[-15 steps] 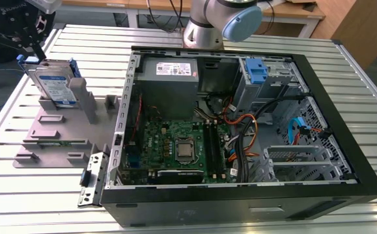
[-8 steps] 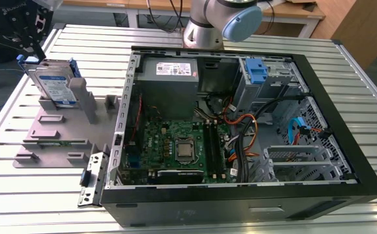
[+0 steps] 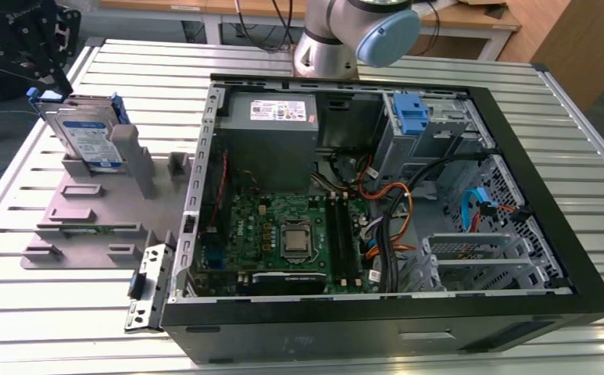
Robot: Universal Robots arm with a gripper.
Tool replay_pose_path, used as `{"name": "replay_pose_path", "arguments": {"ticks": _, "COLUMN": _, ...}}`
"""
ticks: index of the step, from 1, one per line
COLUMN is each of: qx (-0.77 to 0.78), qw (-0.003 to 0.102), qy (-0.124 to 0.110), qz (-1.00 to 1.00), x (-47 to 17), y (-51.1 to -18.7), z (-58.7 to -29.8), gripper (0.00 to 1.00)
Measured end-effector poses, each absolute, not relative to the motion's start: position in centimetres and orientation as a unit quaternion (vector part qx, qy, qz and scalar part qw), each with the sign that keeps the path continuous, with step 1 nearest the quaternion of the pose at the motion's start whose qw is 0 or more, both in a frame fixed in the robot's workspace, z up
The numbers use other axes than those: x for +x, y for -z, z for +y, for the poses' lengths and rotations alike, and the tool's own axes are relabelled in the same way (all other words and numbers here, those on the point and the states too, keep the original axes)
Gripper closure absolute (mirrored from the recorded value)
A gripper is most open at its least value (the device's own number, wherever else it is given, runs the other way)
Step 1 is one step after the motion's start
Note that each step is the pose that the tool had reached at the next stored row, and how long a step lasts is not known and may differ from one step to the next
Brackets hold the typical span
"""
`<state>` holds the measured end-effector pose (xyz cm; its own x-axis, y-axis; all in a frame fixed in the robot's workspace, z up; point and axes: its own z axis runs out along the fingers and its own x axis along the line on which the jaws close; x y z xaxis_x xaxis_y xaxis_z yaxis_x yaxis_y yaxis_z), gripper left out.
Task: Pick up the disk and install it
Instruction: 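Pick up the disk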
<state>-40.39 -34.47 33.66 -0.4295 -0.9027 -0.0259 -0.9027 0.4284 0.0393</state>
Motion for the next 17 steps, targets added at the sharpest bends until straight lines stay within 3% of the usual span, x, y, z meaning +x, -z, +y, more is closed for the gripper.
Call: {"name": "replay_pose_path", "arguments": {"ticks": 17, "qx": -0.645, "qw": -0.003, "qy": -0.023, "qz": 0.764, "x": -40.36, "y": -33.58, "z": -34.47, "gripper": 0.89}}
